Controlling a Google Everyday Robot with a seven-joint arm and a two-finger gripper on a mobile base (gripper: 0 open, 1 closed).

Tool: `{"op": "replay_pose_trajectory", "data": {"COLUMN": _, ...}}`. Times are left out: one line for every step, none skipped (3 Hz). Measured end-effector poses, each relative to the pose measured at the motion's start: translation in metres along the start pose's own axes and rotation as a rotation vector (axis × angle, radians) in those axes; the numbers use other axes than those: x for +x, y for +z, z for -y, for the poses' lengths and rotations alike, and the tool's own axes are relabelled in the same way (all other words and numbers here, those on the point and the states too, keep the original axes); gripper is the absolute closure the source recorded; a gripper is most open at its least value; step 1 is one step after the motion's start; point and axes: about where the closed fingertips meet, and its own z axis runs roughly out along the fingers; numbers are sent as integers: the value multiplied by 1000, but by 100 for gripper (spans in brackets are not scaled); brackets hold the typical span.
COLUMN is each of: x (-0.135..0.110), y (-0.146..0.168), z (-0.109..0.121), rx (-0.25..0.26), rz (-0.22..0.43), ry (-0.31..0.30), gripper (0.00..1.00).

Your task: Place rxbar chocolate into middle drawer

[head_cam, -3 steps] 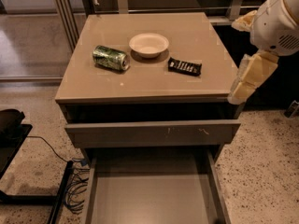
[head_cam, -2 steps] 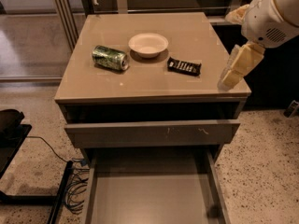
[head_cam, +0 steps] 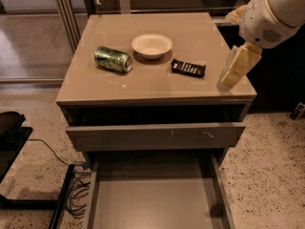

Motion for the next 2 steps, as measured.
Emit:
{"op": "replay_pose_trajectory", "data": {"x": 2, "y": 24, "z": 22, "rx": 8, "rz": 20, "ry": 22, "gripper": 0}}
{"op": "replay_pose_trajectory", "data": {"x": 7, "y": 53, "z": 45, "rx": -4, "rz": 38, "ry": 60, "gripper": 0}}
